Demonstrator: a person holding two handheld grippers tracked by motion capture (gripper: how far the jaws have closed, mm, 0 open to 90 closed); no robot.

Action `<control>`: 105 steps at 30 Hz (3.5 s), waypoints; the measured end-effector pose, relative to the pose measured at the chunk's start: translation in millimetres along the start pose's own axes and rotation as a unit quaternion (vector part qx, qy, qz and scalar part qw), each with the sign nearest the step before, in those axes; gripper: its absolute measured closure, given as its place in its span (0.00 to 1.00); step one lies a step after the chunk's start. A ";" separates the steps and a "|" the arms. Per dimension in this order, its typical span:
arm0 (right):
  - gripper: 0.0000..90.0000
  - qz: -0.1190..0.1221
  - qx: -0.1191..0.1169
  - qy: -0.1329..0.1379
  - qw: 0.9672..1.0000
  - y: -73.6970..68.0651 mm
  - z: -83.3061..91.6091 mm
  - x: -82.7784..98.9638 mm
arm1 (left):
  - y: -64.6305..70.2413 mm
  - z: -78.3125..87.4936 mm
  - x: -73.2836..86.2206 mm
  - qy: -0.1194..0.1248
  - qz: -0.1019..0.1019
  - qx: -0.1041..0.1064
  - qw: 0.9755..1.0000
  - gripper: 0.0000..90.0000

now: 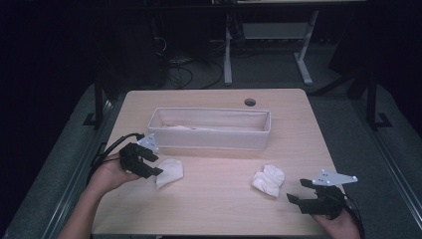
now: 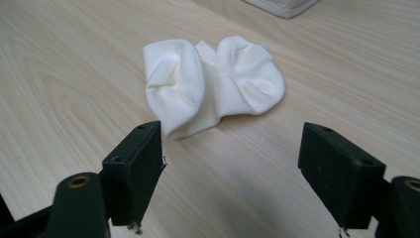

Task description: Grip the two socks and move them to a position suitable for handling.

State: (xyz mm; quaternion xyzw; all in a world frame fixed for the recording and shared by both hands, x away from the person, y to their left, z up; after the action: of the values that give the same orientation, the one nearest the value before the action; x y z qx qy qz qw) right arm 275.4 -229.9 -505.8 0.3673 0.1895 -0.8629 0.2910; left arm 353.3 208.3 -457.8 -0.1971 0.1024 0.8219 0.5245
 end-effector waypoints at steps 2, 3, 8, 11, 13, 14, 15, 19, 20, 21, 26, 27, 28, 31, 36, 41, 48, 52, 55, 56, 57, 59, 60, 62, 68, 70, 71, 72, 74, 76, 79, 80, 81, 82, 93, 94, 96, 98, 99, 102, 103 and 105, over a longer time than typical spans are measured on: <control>0.27 0.001 0.001 -0.002 1.000 0.0 -0.1 1.3 | -0.2 -4.5 0.3 -0.007 -0.002 0.002 1.000 0.53; 0.27 0.001 0.000 -0.003 1.000 -0.1 0.0 1.5 | -0.2 -6.7 0.2 -0.009 0.000 0.004 1.000 0.53; 0.27 0.001 -0.001 -0.001 1.000 -0.3 0.3 1.2 | 0.0 -15.6 -1.0 -0.020 -0.001 0.009 1.000 0.54; 0.27 0.005 -0.001 -0.005 1.000 -1.1 -0.5 1.5 | 0.4 -19.7 -1.7 -0.025 -0.001 0.013 1.000 0.56; 0.27 0.008 -0.001 -0.007 1.000 -1.8 -0.7 1.9 | 0.1 -23.1 -1.4 -0.033 -0.002 0.014 0.999 0.56; 0.27 0.008 -0.001 -0.007 1.000 -2.3 -0.7 2.0 | 0.0 -24.7 -1.0 -0.037 -0.003 0.015 0.999 0.56; 0.27 0.008 -0.001 -0.007 1.000 -2.5 -0.6 2.1 | 0.3 -26.6 -1.1 -0.039 -0.001 0.016 0.999 0.56; 0.27 0.007 -0.001 -0.005 1.000 -2.6 0.1 1.9 | -1.0 -33.0 -0.6 -0.053 -0.002 0.018 0.998 0.57; 0.27 0.007 -0.002 -0.006 1.000 -2.5 -0.1 2.2 | -1.2 -34.5 -0.5 -0.054 -0.001 0.019 0.998 0.57; 0.27 0.007 -0.002 -0.008 1.000 -2.6 -0.3 2.6 | -1.7 -36.5 -0.2 -0.058 0.000 0.018 0.998 0.57; 0.27 0.007 -0.003 -0.007 1.000 -3.6 -0.1 2.9 | 0.2 -46.1 1.2 -0.078 -0.003 0.024 0.997 0.57; 0.27 0.008 -0.006 -0.010 1.000 -4.2 -0.8 3.3 | 0.7 -47.8 1.5 -0.082 -0.004 0.024 0.996 0.57; 0.27 0.008 -0.006 -0.010 1.000 -4.2 -0.8 3.3 | 0.6 -49.1 1.4 -0.083 -0.003 0.023 0.996 0.57; 0.27 0.011 -0.003 -0.014 1.000 -5.4 -1.7 4.1 | -0.9 -54.0 3.5 -0.096 -0.004 0.023 0.995 0.57; 0.28 0.009 0.000 -0.008 1.000 -4.3 1.4 3.7 | -0.6 -61.2 6.0 -0.098 0.000 0.024 0.995 0.60; 0.28 0.008 0.002 -0.007 1.000 -2.6 2.3 4.3 | -2.3 -63.7 8.0 -0.094 0.002 0.020 0.995 0.64; 0.28 0.012 0.003 -0.008 1.000 -3.6 2.6 4.0 | -2.7 -63.3 7.9 -0.097 0.000 0.016 0.995 0.76; 0.28 0.012 0.002 -0.010 1.000 -4.4 1.9 4.5 | -2.9 -63.2 7.8 -0.098 0.000 0.015 0.995 0.82; 0.28 0.012 0.002 -0.011 1.000 -4.4 1.9 5.1 | -2.3 -63.2 7.5 -0.099 -0.002 0.014 0.995 0.86; 0.28 0.012 0.003 -0.010 1.000 -4.3 2.3 4.9 | -2.3 -63.2 7.4 -0.100 -0.003 0.015 0.995 0.87; 0.28 0.013 0.003 -0.010 1.000 -3.8 2.4 4.9 | -2.6 -63.3 7.3 -0.100 0.001 0.014 0.995 0.87; 0.28 0.012 0.003 -0.010 1.000 -3.5 2.4 4.8 | -2.5 -63.2 7.2 -0.101 0.001 0.014 0.995 0.88; 0.28 0.012 0.002 -0.010 1.000 -3.5 2.4 4.7 | -2.5 -63.1 7.1 -0.101 0.001 0.014 0.995 0.89; 0.29 0.013 0.002 -0.013 1.000 -4.0 1.6 5.6 | -2.8 -62.5 6.9 -0.104 -0.002 0.013 0.995 0.91; 0.29 0.012 0.002 -0.011 1.000 -4.7 2.1 5.6 | -2.8 -56.9 6.2 -0.105 -0.009 0.007 0.994 0.93; 0.29 0.013 0.002 -0.011 1.000 -4.0 2.0 5.3 | -3.4 -54.3 6.6 -0.104 -0.010 0.008 0.994 0.93; 0.29 0.011 0.002 -0.011 1.000 -4.2 1.9 5.1 | -4.5 -52.4 6.9 -0.104 -0.011 0.005 0.994 0.93; 0.29 0.013 0.003 -0.011 1.000 -4.4 1.7 4.9 | -6.1 -48.2 6.9 -0.100 -0.009 0.003 0.995 0.93; 0.29 0.013 0.003 -0.011 1.000 -4.5 1.6 5.1 | -6.7 -45.8 6.7 -0.097 -0.007 0.003 0.995 0.93; 0.29 0.012 0.003 -0.012 1.000 -4.5 1.8 5.7 | -7.8 -41.2 6.8 -0.093 -0.005 0.000 0.996 0.93; 0.29 0.012 0.003 -0.011 1.000 -4.6 2.3 5.8 | -7.8 -33.8 6.3 -0.083 -0.003 -0.001 0.997 0.93; 0.29 0.011 0.003 -0.010 1.000 -4.7 2.2 5.5 | -7.4 -31.2 6.0 -0.080 -0.002 0.000 0.997 0.93; 0.29 0.012 0.003 -0.010 1.000 -4.4 1.9 5.2 | -8.1 -27.5 6.1 -0.078 -0.003 -0.004 0.997 0.93; 0.29 0.012 0.002 -0.010 1.000 -4.7 1.4 4.9 | -8.3 -25.4 6.0 -0.078 -0.004 -0.004 0.997 0.93; 0.29 0.015 0.000 -0.014 1.000 -5.7 -1.5 5.2 | 6.3 -7.2 -12.8 -0.060 -0.029 0.000 0.998 0.93; 0.29 0.016 0.000 -0.014 1.000 -6.0 -1.9 5.1 | 8.6 -7.1 -16.6 -0.057 -0.033 0.000 0.998 0.93; 0.29 0.018 0.000 -0.014 1.000 -6.5 -2.1 5.4 | 11.7 -7.3 -21.9 -0.054 -0.037 0.003 0.998 0.93; 0.29 0.017 -0.001 -0.017 1.000 -6.5 -2.3 7.0 | 15.9 -8.9 -27.8 -0.053 -0.043 0.005 0.998 0.93; 0.29 0.018 -0.001 -0.018 1.000 -6.4 -2.3 7.9 | 18.2 -9.7 -31.2 -0.052 -0.047 0.007 0.998 0.93; 0.29 0.017 0.000 -0.020 1.000 -5.8 -2.3 8.9 | 25.3 -13.8 -40.9 -0.053 -0.060 0.011 0.997 0.93; 0.29 0.018 0.001 -0.018 1.000 -6.0 -1.6 7.5 | 27.5 -15.1 -44.1 -0.053 -0.063 0.013 0.997 0.93; 0.29 0.019 0.001 -0.016 1.000 -6.0 -1.5 6.8 | 31.6 -17.4 -51.2 -0.053 -0.070 0.017 0.996 0.93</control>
State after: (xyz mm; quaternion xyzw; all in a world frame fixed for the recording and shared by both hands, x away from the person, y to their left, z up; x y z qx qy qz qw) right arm 268.5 -227.0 -511.2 0.3576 0.1767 -0.8630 0.3100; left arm 347.6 146.1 -452.6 -0.1514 0.0744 0.7907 0.5885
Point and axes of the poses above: each handheld gripper's, and its own axes: z roughly backward along the jaws, x roughly out of its underside, y roughly to its right, the point moved 9 cm from there along -z, roughly forward along the jaws, and after that the axes turned 1 degree about -x, right-handed, at the moved point
